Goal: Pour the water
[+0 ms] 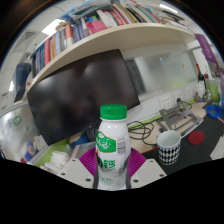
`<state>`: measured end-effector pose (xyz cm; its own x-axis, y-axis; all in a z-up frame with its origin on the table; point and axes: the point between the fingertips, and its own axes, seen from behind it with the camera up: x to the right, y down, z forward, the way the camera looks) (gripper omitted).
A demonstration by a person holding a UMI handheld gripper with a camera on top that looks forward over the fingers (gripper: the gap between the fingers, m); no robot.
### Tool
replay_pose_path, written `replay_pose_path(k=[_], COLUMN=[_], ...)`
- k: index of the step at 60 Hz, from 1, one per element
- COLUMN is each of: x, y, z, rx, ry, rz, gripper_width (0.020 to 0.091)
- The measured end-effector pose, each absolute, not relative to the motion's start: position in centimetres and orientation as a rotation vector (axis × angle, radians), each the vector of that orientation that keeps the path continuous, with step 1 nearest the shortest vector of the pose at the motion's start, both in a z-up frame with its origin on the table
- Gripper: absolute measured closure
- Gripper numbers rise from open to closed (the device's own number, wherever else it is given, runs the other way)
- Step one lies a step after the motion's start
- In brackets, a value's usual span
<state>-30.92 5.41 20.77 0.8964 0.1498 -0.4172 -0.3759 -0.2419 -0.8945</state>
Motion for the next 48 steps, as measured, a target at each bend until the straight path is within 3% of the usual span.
replay_pose_path(k=[9, 15, 33, 48], x=[-30.8, -29.0, -26.0, -25.7], y=[9.4, 11.1, 12.6, 13.7], z=[23.5, 23.8, 21.1, 19.6], rx=[-1.648, -1.549, -1.409, -1.361], ry=[0.585, 0.839, 1.276, 1.446], rz=[0.910, 1.100, 1.389, 1.503], gripper_width=[0.0740, 0.0739, 0.0739, 0.0739])
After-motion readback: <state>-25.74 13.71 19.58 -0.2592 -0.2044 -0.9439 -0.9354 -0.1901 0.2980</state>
